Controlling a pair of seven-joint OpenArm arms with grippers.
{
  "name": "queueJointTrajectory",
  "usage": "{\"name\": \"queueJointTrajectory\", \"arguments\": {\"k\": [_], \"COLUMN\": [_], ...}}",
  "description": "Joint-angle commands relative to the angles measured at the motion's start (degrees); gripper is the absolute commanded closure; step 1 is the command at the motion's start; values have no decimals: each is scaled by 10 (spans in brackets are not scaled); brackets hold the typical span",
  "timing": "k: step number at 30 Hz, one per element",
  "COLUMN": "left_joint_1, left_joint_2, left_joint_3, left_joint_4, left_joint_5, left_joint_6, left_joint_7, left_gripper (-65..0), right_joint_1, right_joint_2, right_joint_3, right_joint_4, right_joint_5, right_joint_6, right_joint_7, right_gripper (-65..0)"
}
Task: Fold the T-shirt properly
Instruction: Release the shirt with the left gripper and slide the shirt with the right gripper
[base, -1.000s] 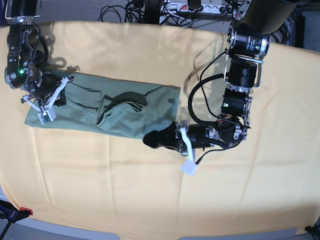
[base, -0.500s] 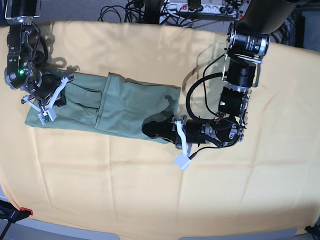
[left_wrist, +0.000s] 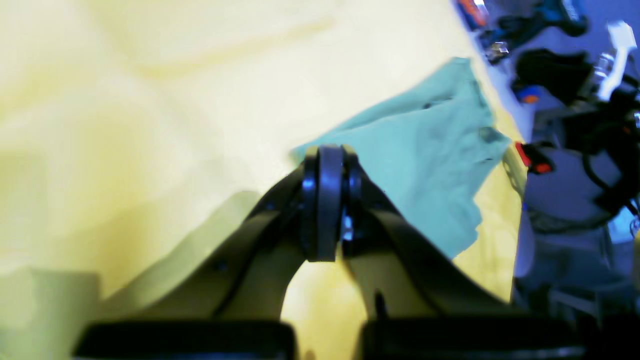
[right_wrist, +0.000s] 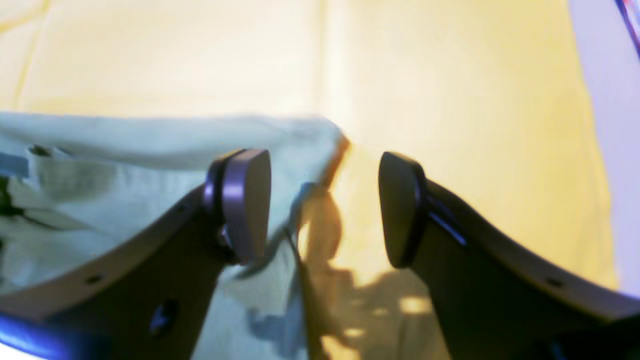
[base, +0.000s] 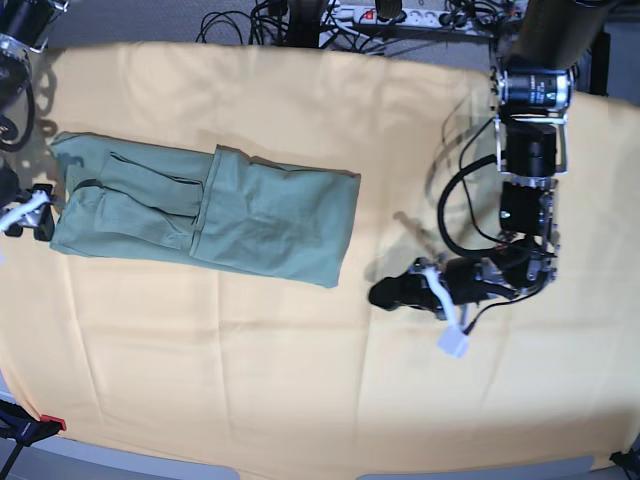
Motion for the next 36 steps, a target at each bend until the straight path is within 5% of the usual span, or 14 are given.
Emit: {"name": "queueJointTrajectory", "arguments": {"k": [1,8,12,19,28,30,34,36], "left_joint_1": [-19,-17,-17,-17,-17,-17,-17,-17], "left_joint_2": [-15,-95,-125,-136,-137,-137,-137,-137], "left_joint_3": [-5,-5,-5,-5,-5,-5,-5,-5], "left_joint_4": [9,9,9,9,9,9,9,9], "left_joint_5": [-23,-72,-93,-93,-92,-92,-92,-92], "left_joint_6": [-1,-2,-2,-2,-2,-2,-2,-2], "left_joint_7": [-11,-9,-9,-9,-9,-9,-9,-9], "left_gripper": [0,0,0,0,0,0,0,0], "right_joint_1": [2,3,3,3,5,5,5,5], "right_joint_2": [12,14,13,13,14,15,16,16], "right_joint_3": [21,85,85,13,-75,-75,-74,-74], "right_joint_4": [-8,-157,-229,-273,-273,-273,-273,-273], "right_joint_5": [24,187,242,258,259,258,258,258], "right_joint_6": [2,79,103,153,180,180,180,180], "right_joint_7": [1,-104,-115,-139,-150,-145,-142,-141], "right_gripper": [-411,-423,-423,-422,-409,-331,0,0]}}
